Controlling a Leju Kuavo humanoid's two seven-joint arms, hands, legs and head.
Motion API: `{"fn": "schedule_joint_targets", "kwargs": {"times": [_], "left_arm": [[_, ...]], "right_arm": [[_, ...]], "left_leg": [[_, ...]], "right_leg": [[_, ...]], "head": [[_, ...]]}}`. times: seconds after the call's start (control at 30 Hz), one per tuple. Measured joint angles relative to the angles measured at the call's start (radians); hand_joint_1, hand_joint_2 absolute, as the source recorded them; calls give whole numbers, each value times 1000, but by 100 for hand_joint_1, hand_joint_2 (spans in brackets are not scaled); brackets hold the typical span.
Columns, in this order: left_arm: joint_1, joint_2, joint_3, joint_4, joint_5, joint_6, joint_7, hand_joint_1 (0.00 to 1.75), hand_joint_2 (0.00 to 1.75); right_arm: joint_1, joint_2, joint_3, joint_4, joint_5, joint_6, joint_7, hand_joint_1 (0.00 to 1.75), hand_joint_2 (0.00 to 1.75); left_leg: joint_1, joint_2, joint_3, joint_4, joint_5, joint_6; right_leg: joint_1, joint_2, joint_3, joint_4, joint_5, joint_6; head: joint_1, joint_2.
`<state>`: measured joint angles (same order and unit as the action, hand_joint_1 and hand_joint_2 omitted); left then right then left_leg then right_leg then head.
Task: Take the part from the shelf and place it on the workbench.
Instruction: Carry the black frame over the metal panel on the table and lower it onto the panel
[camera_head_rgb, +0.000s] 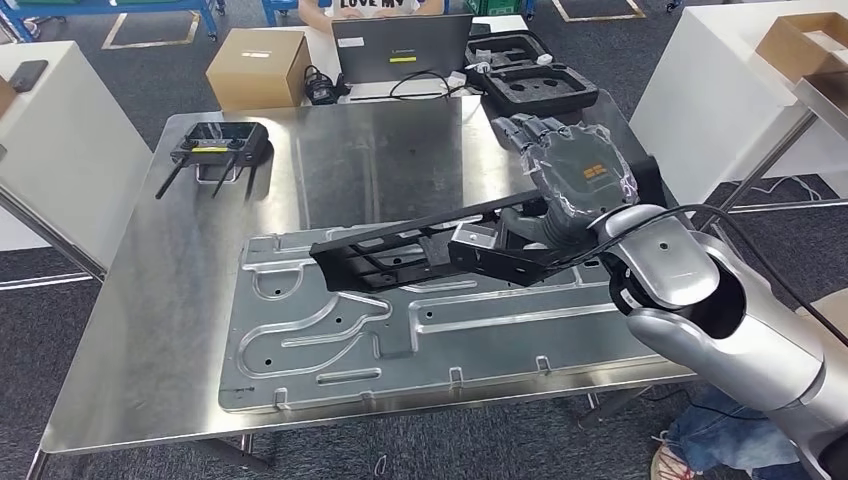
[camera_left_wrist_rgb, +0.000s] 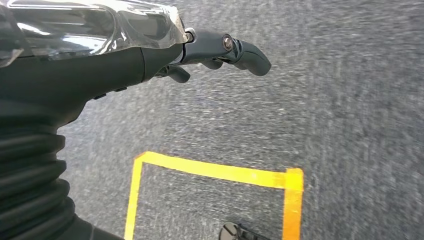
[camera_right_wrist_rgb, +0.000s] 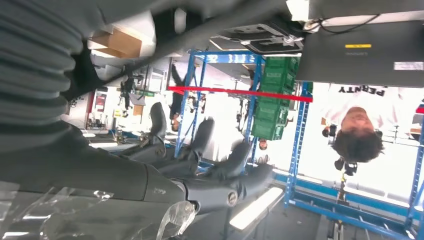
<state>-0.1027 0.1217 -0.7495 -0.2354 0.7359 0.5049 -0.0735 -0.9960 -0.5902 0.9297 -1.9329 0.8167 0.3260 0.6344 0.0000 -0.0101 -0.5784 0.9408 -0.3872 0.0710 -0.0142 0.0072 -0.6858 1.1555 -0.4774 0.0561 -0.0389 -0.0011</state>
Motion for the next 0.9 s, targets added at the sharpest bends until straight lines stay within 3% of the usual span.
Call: {"fn": "schedule_joint_targets", "kwargs": {"times": [0.07, 0.1, 0.23, 0.3, 0.37, 0.4, 0.43, 0.47, 0.53, 0.6, 0.73, 0.8, 0.9], "left_arm": [[-1, 2, 3, 0, 1, 2, 9, 0, 0], [-2, 4, 4, 0, 1, 3, 11, 0, 0], [-3, 10, 9, 0, 9, 10, 12, 0, 0], [-2, 13, 10, 0, 12, 10, 12, 0, 0], [-1, 15, 12, 0, 15, 11, 12, 0, 0], [0, 16, 13, 0, 16, 11, 12, 0, 0], [1, 16, 14, 0, 17, 11, 12, 0, 0], [1, 16, 14, 0, 17, 11, 12, 0, 0], [0, 17, 15, 0, 20, 11, 13, 0, 0], [-2, 18, 16, 0, 21, 11, 12, 0, 0], [-1, 19, 19, 0, 24, 10, 9, 0, 0], [-2, 19, 23, 0, 25, 13, 5, 0, 0], [-2, 19, 29, 0, 35, 26, -4, 0, 0]], "right_arm": [[1, -1, -2, -2, 1, -2, 0, 0, 0], [2, -1, -5, -3, 1, -3, 0, 0, 0], [5, 0, -14, -6, 3, -7, -2, 0, 0], [5, 0, -17, -8, 4, -9, -2, 0, 0], [7, 0, -18, -9, 4, -10, -3, 0, 0], [8, 0, -18, -9, 4, -10, -3, 0, 0], [9, 0, -18, -9, 4, -11, -3, 0, 0], [10, 0, -18, -9, 4, -11, -3, 0, 0], [11, 0, -18, -10, 5, -12, -4, 0, 0], [11, 0, -19, -11, 8, -13, -4, 0, 0], [12, 0, -21, -12, 11, -14, -5, 0, 0], [12, 0, -23, -13, 13, -16, -6, 0, 0], [17, 0, -23, -12, 18, -19, -11, 0, 0]], "left_leg": [[-3, 0, 1, 4, -5, -6], [-5, 1, 1, 6, -7, -11], [-5, 2, -5, 18, -18, -31], [-1, 2, -39, 97, -67, -43], [3, 3, -103, 243, -135, -54], [5, 3, -128, 300, -154, -56], [6, 3, -138, 322, -156, -58], [7, 3, -128, 303, -139, -58], [7, 4, -56, 161, -75, -52], [2, 4, 5, 37, -35, -42], [-2, 3, 20, 6, -27, -19], [1, 4, 26, -1, -20, -6], [1, 3, 26, -1, -19, 1]], "right_leg": [[1, -1, 74, -144, 55, -6], [3, -1, 95, -185, 66, -10], [4, -3, 104, -207, 73, -28], [0, -5, 105, -209, 76, -38], [0, -6, 105, -209, 76, -42], [0, -6, 104, -209, 76, -42], [0, -5, 105, -209, 76, -42], [0, -5, 105, -209, 76, -42], [0, -3, 108, -209, 76, -40], [4, -3, 108, -208, 75, -34], [3, -2, 105, -204, 70, -12], [1, -3, 81, -143, 29, -4], [0, -3, -10, 61, -63, 2]], "head": [[0, 0], [0, 0], [-1, 0], [-3, 0], [-4, 0], [-4, 0], [-4, 0], [-5, 0], [-5, 0], [-4, 0], [-2, 0], [-1, 0], [-1, 0]]}}
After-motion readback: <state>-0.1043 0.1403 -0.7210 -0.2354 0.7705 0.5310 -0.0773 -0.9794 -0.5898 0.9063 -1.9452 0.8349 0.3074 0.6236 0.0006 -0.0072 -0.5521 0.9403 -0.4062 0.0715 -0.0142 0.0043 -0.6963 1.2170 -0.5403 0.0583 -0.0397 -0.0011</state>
